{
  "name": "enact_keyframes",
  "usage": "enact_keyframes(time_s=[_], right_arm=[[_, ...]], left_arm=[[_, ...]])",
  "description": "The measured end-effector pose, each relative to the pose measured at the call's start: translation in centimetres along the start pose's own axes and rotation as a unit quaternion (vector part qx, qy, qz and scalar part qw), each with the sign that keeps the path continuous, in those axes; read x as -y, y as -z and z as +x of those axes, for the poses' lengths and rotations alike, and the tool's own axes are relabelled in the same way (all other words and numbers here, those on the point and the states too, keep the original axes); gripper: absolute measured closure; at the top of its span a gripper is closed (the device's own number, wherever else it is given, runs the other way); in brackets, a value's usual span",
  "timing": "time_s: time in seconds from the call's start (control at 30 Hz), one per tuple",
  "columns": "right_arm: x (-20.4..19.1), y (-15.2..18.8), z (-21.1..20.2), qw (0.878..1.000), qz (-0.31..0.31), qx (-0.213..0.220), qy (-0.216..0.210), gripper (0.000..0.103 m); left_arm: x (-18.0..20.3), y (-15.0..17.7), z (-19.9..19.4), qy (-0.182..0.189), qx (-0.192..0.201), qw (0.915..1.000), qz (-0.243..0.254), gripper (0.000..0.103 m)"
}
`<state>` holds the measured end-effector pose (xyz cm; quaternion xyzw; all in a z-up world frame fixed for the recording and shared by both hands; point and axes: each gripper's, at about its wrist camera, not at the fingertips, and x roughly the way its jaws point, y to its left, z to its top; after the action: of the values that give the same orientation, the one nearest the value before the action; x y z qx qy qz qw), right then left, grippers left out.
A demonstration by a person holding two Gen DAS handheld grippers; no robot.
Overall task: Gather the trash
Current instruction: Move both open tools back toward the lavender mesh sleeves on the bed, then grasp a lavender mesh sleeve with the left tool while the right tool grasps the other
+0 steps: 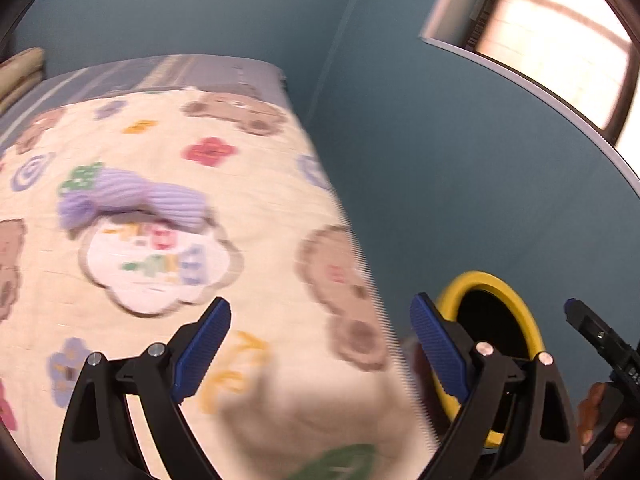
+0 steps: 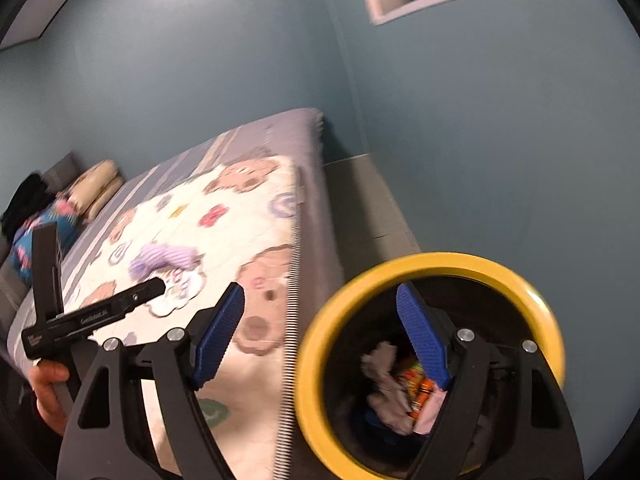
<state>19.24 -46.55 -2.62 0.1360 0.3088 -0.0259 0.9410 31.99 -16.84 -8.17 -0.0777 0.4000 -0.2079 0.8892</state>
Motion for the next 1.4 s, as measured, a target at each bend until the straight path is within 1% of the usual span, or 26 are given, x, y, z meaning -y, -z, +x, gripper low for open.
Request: enact_keyframes(time_s=[0.17, 0.3, 0.43, 0.5, 0.6, 0.73, 0.87, 0.97, 1.03, 1.1, 1.2, 1.27, 1.3, 1.33, 1.37, 1.4], right_arm=[[-5.0, -1.1, 3.8, 0.998, -0.05, -0.019, -0.028, 0.028], [-8.6, -2.0, 7.3, 0.995, -0.078, -0.034, -0.051, 0.028], [-12.3, -2.7, 11.3, 0.99, -0.11, -0.049, -0.073, 0.028], [-14.1, -2.8, 13.7, 0.987, -0.117, -0.066, -0.087, 0.028], [-16.2, -2.7, 17.0, 0.984, -0.128, -0.083, -0.092, 0.028], [-18.7, -2.2, 22.5, 0.979, -0.132, -0.113, -0.109, 0.028], [-21.0, -2.1, 26.7, 0.977, -0.138, -0.121, -0.112, 0.028], [-22.2, -2.1, 29.0, 0.976, -0.139, -0.123, -0.112, 0.028], [-23.1, -2.0, 30.4, 0.976, -0.149, -0.122, -0.103, 0.028], [-23.7, -1.8, 31.9, 0.975, -0.158, -0.125, -0.094, 0.028], [-24.2, -1.6, 33.4, 0.974, -0.163, -0.13, -0.093, 0.028], [-24.4, -1.6, 33.8, 0.974, -0.16, -0.127, -0.094, 0.028], [-24.5, -1.6, 34.0, 0.974, -0.16, -0.125, -0.095, 0.03], [-24.7, -1.6, 34.2, 0.974, -0.163, -0.126, -0.096, 0.035], [-25.0, -1.5, 34.5, 0.972, -0.17, -0.129, -0.097, 0.039], [-25.3, -1.4, 34.8, 0.97, -0.178, -0.132, -0.096, 0.046]], left_arm=[[-6.4, -1.3, -0.7, -0.054, 0.013, 0.9981, -0.025, 0.015], [-11.8, -2.2, -0.9, -0.098, 0.014, 0.994, -0.046, 0.015], [-16.8, -3.0, -0.5, -0.134, 0.013, 0.9888, -0.065, 0.015], [-19.1, -3.2, 0.0, -0.143, 0.006, 0.9868, -0.077, 0.015], [-22.3, -3.4, 1.5, -0.154, -0.005, 0.9833, -0.096, 0.015], [-25.5, -3.6, 3.0, -0.15, -0.007, 0.98, -0.13, 0.015], [-28.3, -4.1, 4.3, -0.123, 0.006, 0.976, -0.179, 0.015], [-30.2, -4.4, 5.1, -0.102, 0.022, 0.9681, -0.228, 0.015], [-31.3, -4.5, 5.8, -0.088, 0.032, 0.9612, -0.26, 0.015], [-31.8, -4.5, 6.7, -0.08, 0.034, 0.9565, -0.279, 0.015], [-31.2, -4.7, 7.6, -0.078, 0.041, 0.9563, -0.279, 0.015], [-31.0, -4.8, 8.0, -0.071, 0.046, 0.9555, -0.283, 0.016], [-30.9, -4.8, 8.1, -0.069, 0.046, 0.9551, -0.284, 0.016], [-30.7, -4.9, 8.3, -0.071, 0.047, 0.9554, -0.283, 0.016], [-30.4, -5.0, 8.6, -0.076, 0.047, 0.9567, -0.277, 0.02], [-30.1, -5.1, 8.8, -0.083, 0.046, 0.9579, -0.271, 0.024]])
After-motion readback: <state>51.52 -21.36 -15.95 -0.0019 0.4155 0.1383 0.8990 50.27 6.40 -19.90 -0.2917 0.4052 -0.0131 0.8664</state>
